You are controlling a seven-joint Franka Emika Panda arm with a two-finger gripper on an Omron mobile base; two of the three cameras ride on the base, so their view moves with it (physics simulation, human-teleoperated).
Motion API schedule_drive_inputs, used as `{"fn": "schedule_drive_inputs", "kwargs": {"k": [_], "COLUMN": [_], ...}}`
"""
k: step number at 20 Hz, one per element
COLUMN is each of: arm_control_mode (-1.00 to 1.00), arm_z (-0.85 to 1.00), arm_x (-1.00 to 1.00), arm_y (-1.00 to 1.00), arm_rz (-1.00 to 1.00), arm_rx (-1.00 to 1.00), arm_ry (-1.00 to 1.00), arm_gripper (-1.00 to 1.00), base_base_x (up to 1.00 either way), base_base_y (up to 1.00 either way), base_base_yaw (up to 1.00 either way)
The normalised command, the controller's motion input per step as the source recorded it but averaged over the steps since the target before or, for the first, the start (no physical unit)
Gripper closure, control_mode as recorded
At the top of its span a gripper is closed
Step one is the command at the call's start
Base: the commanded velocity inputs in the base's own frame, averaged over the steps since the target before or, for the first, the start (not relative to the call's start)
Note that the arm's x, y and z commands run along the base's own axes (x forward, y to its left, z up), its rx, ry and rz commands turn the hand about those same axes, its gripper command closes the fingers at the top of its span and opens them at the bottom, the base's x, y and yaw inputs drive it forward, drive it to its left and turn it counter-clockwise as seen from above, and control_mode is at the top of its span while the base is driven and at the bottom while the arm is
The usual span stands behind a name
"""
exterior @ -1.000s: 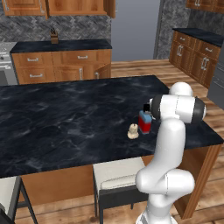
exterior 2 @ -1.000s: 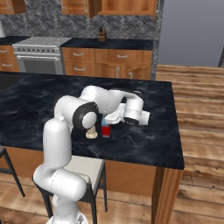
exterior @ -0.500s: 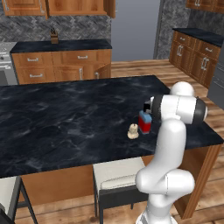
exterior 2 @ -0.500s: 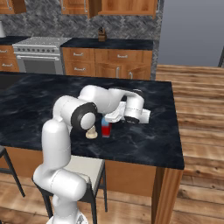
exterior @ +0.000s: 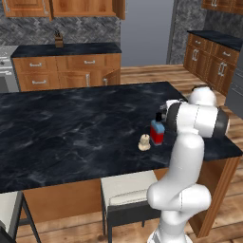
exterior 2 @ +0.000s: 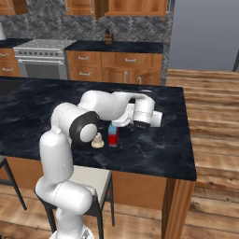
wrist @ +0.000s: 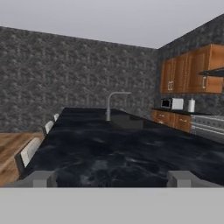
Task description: Get the candle and the liquor from the cabinet and move them to the dining counter.
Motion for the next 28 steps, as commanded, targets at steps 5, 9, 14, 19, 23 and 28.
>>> {"fn": "schedule_drive_inputs", "kwargs": {"k": [5,9,14,19,23,28], "arm_control_mode": [-1.00,-1.00,-1.00,-1.00,-1.00,-1.00], "arm_z": [0.60,0.74,0.75,0.56,0.53,0.37], "arm_x": [-0.47,-0.51,-0.59,-0.51,-0.55,-0.56], "arm_y": [0.00,0.00,0.00,0.07,0.12,0.23], "arm_rz": [-0.08,-0.14,-0.19,-0.27,-0.30,-0.34], "arm_rx": [-0.05,-0.04,-0.04,-0.05,-0.05,-0.07], "arm_ry": [0.00,0.03,0.08,0.10,0.13,0.15], "arm_gripper": [-1.00,-1.00,-1.00,-1.00,-1.00,-1.00], "base_base_x": [0.00,0.00,0.00,0.00,0.00,0.00], "base_base_y": [0.00,0.00,0.00,0.00,0.00,0.00], "base_base_yaw": [0.00,0.00,0.00,0.00,0.00,0.00]}}
